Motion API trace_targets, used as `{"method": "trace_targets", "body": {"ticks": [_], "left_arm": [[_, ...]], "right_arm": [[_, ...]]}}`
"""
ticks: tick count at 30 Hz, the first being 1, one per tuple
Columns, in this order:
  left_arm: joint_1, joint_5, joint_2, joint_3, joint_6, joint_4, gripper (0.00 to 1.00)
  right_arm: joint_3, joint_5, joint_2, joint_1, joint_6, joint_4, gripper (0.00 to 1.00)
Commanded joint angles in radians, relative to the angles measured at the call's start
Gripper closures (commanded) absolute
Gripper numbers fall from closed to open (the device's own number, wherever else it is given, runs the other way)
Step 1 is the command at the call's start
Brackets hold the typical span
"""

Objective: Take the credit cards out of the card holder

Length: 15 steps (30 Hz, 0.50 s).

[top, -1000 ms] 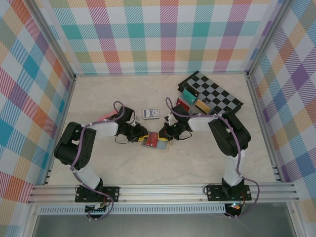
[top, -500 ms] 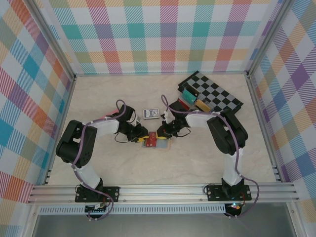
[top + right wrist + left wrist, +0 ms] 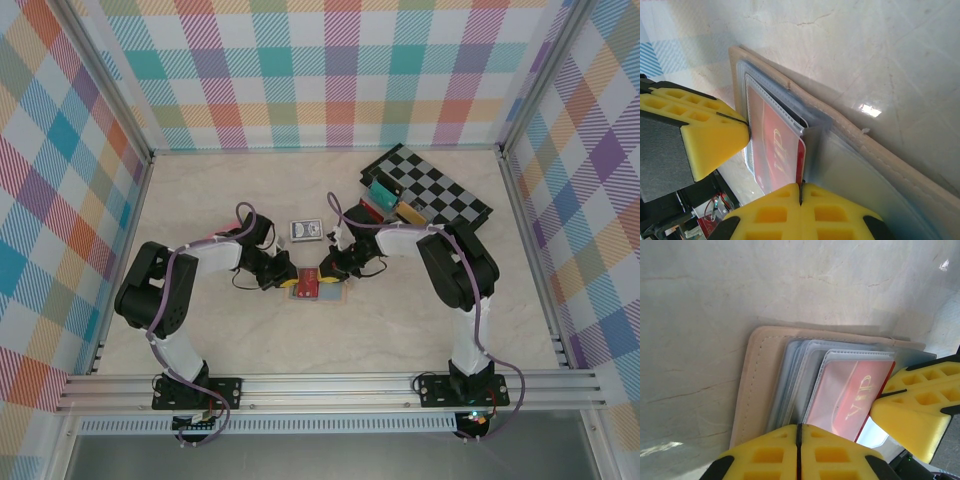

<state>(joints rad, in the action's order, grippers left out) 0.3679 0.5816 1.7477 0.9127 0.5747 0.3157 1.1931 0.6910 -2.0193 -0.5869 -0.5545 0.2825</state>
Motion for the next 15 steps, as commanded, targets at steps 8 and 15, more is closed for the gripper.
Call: {"method": "trace_targets", "body": {"ticks": [8,15], "left_arm": [[0.065,-0.264,0.060,0.032,-0.083,0.207,0.95],[0.101,-0.355,0.084,0.072,-0.102,0.269,0.93]], "right_arm": [[0.028,0.021,-0.006,0.009,0.018,0.033,1.00],[0.028,0.013,-0.013,0.009,0.017,0.040,1.00]]}}
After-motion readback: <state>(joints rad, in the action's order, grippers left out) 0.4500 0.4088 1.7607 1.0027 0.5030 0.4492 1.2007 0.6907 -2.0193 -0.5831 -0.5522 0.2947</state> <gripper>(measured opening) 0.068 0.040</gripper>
